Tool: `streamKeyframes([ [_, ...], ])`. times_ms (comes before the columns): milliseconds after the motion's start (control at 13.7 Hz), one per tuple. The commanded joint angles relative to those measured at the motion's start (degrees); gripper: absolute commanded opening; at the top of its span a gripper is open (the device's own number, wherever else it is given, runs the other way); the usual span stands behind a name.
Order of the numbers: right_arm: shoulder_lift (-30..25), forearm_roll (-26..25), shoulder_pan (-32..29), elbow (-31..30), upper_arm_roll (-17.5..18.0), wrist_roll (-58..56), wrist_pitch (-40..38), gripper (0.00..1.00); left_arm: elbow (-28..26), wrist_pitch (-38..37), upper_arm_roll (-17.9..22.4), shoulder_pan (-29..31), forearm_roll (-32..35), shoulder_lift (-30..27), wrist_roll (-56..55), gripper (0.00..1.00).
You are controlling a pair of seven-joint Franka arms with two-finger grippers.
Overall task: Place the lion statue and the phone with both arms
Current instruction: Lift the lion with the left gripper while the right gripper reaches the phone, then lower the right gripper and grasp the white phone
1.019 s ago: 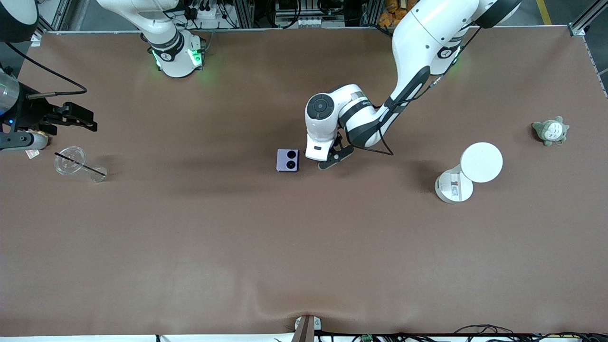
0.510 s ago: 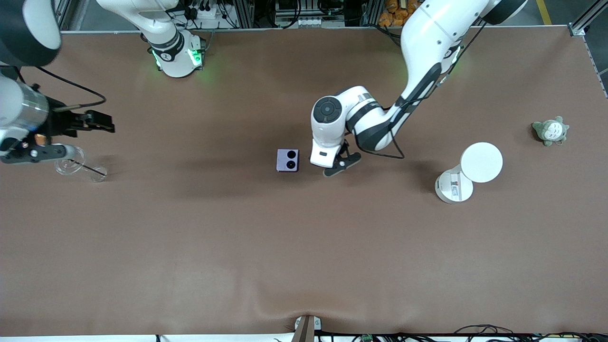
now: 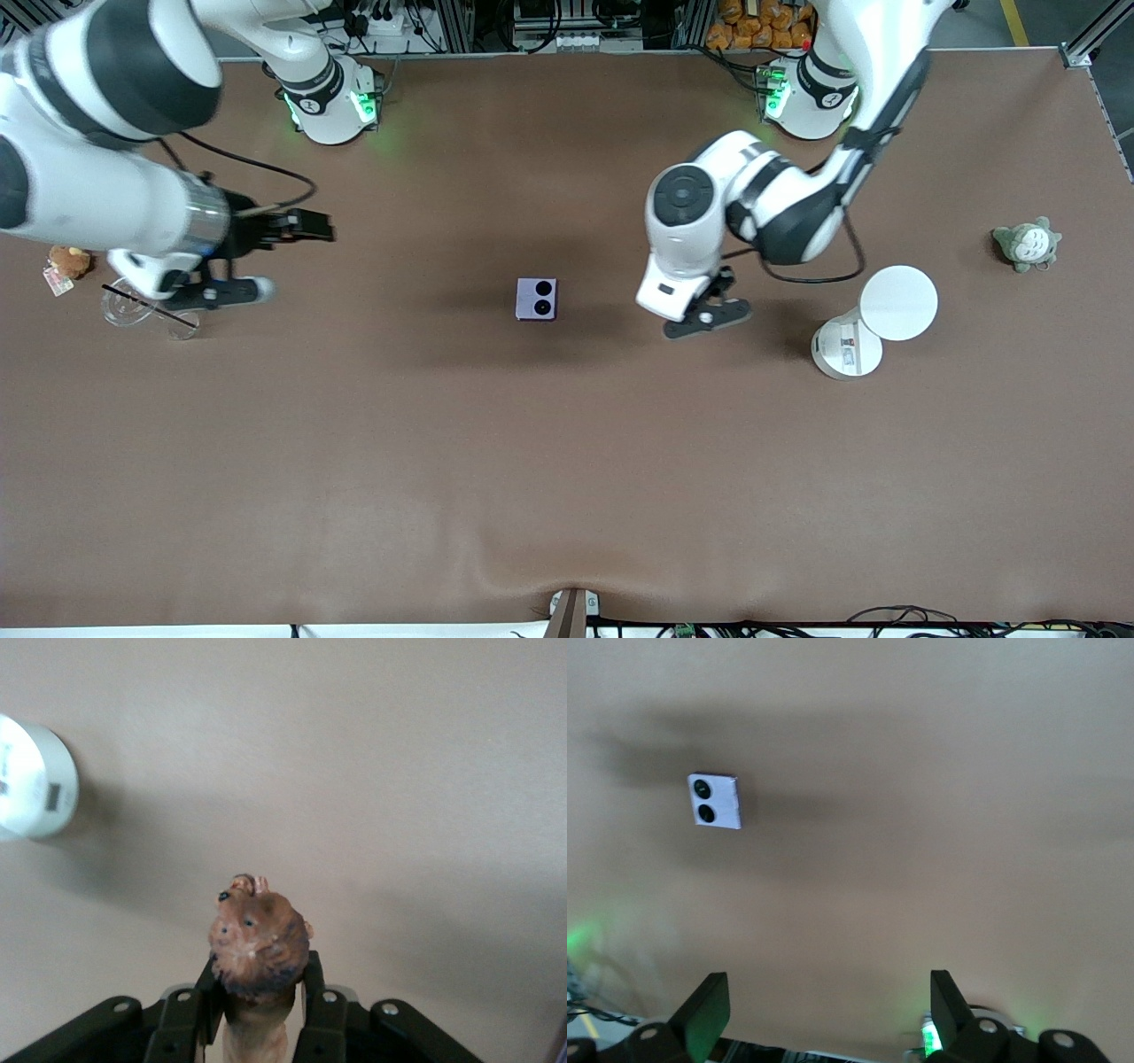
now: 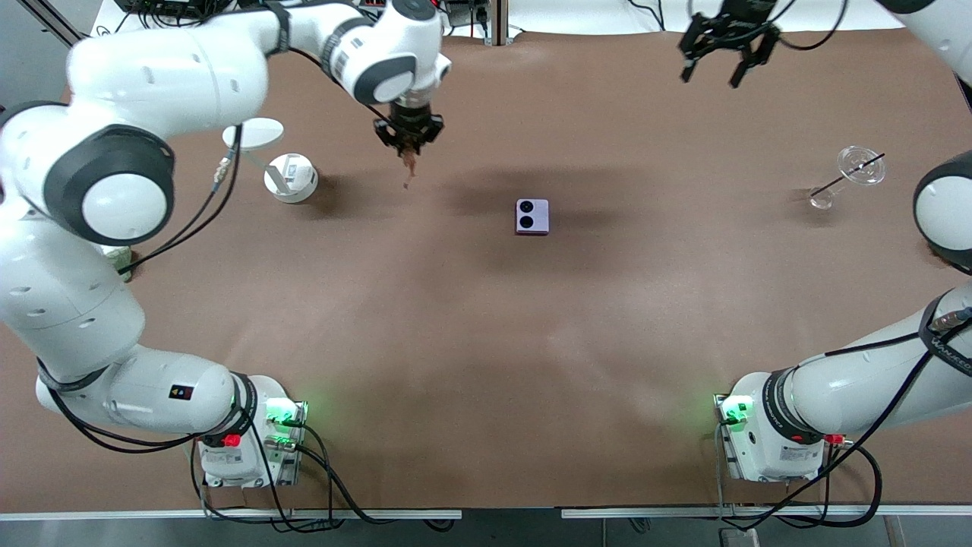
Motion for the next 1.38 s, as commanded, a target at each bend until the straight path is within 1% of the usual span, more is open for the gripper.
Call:
streamKeyframes([
  [0,3.19,1.67,4.59,0.46,-0.43,3.41,2.78,1.00,-3.84,-0.31,-2.09,6.58,0.01,-4.66,11.84,0.00],
  [146,5.65,1.85,7.41,0.55,-0.34,7.00,3.23,1.00,-4.54,-0.31,-4.02,10.89,0.01,-4.49,15.83,0.00],
  [291,7.59,1.85,10.13,0.55,-0.34,10.26,4.89,1.00,-6.21,1.53,-4.11,14.50,0.18,-4.05,21.09,0.00],
  [510,11.28,2.46,13.91,0.46,-0.34,13.60,10.94,1.00,-9.01,6.26,-3.85,15.65,1.24,-3.17,22.96,0.00],
  [655,14.26,2.64,15.93,0.46,-0.34,15.02,15.17,1.00,-10.25,8.56,-3.94,16.80,5.61,-2.65,26.54,0.00],
  [801,16.90,5.96,18.31,0.28,-0.34,17.20,20.17,1.00,-10.52,9.70,-3.94,18.03,6.42,-1.24,27.36,0.00],
  [874,18.57,6.41,19.53,0.28,-0.34,17.83,22.29,1.00,-10.95,9.71,-3.94,18.12,6.51,-1.06,27.53,0.00],
  [1092,21.83,6.42,21.39,0.37,-0.43,17.92,26.25,1.00,-11.22,9.98,-3.94,19.17,6.60,0.34,27.89,0.00],
  [1310,27.10,5.72,24.72,0.28,-0.52,17.75,35.11,1.00,-11.22,9.98,-3.85,19.52,8.44,2.01,27.97,0.00],
])
